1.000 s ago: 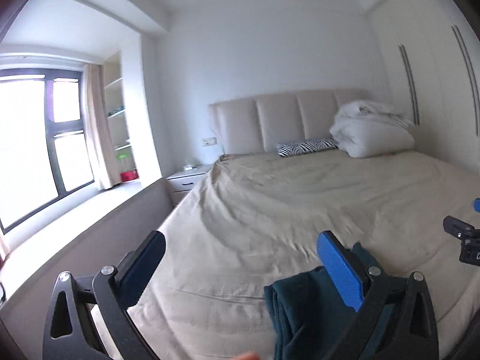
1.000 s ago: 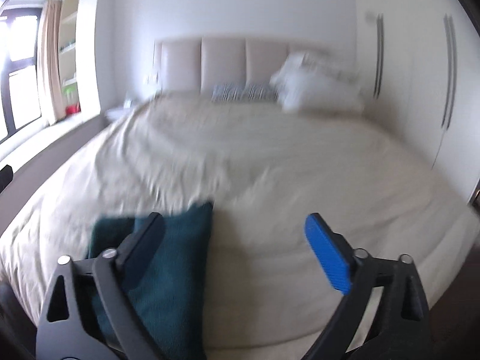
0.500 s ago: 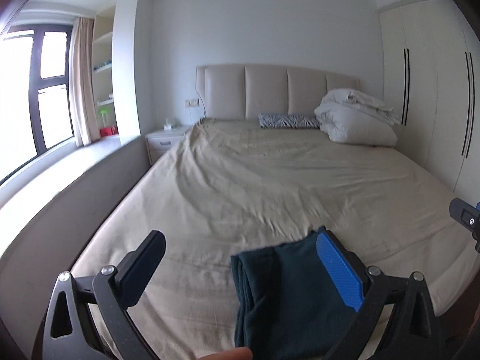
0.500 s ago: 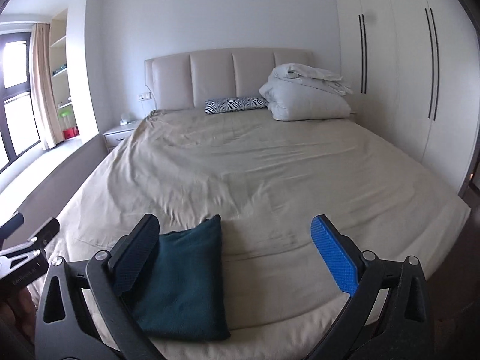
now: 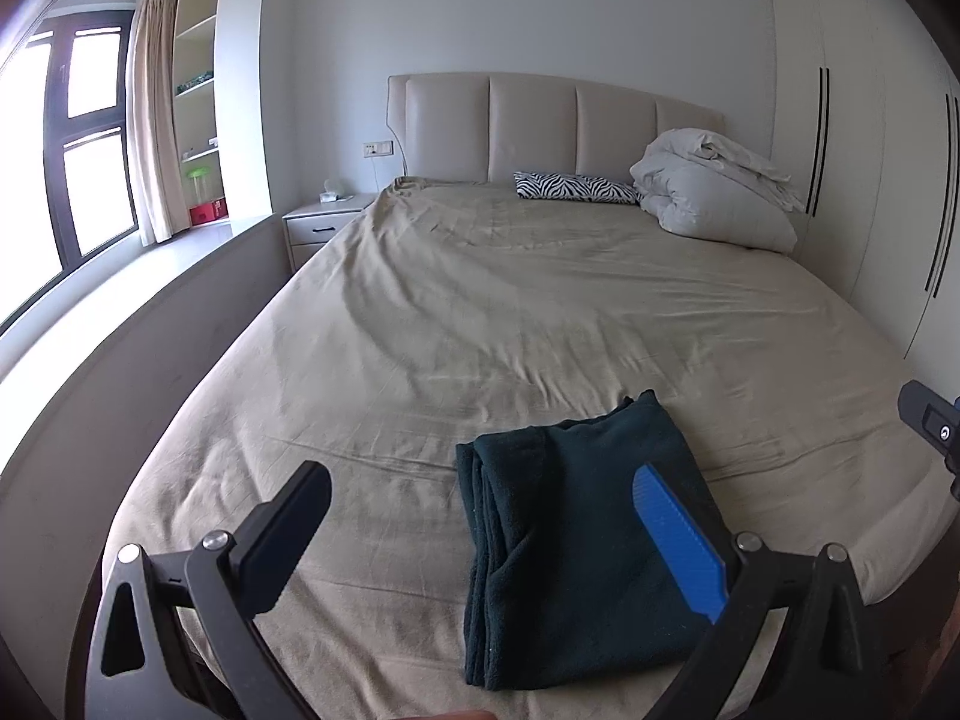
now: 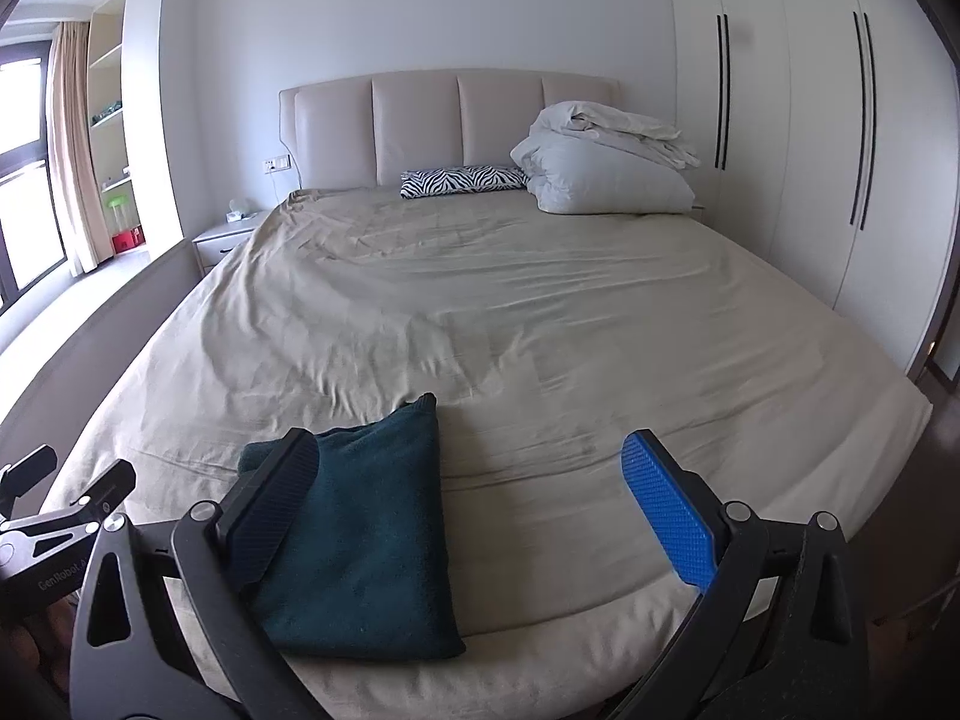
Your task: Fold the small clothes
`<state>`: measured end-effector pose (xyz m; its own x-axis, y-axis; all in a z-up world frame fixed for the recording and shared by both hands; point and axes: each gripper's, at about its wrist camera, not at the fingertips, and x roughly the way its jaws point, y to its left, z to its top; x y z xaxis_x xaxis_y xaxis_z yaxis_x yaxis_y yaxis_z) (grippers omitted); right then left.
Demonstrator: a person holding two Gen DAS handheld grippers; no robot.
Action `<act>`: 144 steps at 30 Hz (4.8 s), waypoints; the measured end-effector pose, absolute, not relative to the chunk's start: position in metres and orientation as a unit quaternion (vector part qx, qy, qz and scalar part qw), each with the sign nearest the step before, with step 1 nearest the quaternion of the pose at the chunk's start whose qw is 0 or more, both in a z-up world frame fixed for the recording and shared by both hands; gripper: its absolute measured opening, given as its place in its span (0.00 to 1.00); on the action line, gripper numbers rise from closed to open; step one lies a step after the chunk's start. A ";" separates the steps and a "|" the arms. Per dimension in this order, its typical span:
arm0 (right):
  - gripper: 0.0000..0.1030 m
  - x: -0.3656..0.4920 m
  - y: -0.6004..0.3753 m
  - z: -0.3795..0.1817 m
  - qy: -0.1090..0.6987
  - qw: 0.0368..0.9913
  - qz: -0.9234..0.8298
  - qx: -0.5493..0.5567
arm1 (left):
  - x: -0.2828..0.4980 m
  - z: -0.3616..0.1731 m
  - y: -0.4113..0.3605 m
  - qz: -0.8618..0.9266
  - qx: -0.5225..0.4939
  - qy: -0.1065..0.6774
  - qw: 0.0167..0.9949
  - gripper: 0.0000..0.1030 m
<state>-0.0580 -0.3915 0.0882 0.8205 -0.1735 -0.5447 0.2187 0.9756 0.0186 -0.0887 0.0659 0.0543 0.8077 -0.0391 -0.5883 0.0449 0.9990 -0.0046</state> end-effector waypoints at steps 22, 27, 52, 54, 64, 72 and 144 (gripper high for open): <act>1.00 -0.032 -0.383 0.056 0.325 0.939 -0.112 0.002 | -0.075 0.030 0.068 -0.017 0.013 0.347 0.938 1.00; 1.00 -0.028 -0.382 0.053 0.328 0.938 -0.109 0.003 | -0.074 0.028 0.068 -0.017 0.012 0.351 0.936 1.00; 1.00 -0.021 -0.375 0.039 0.336 0.937 -0.098 0.002 | -0.073 0.018 0.070 -0.017 0.013 0.361 0.932 1.00; 1.00 -0.021 -0.374 0.038 0.336 0.937 -0.098 0.001 | -0.074 0.016 0.071 -0.017 0.013 0.362 0.932 1.00; 1.00 -0.019 -0.372 0.034 0.338 0.936 -0.096 0.002 | -0.073 0.013 0.075 -0.017 0.014 0.365 0.931 1.00; 1.00 -0.020 -0.373 0.034 0.338 0.936 -0.096 0.002 | -0.073 0.013 0.075 -0.018 0.014 0.365 0.931 1.00; 1.00 -0.021 -0.370 0.019 0.346 0.934 -0.087 -0.001 | -0.071 0.013 0.079 -0.019 0.015 0.366 0.930 1.00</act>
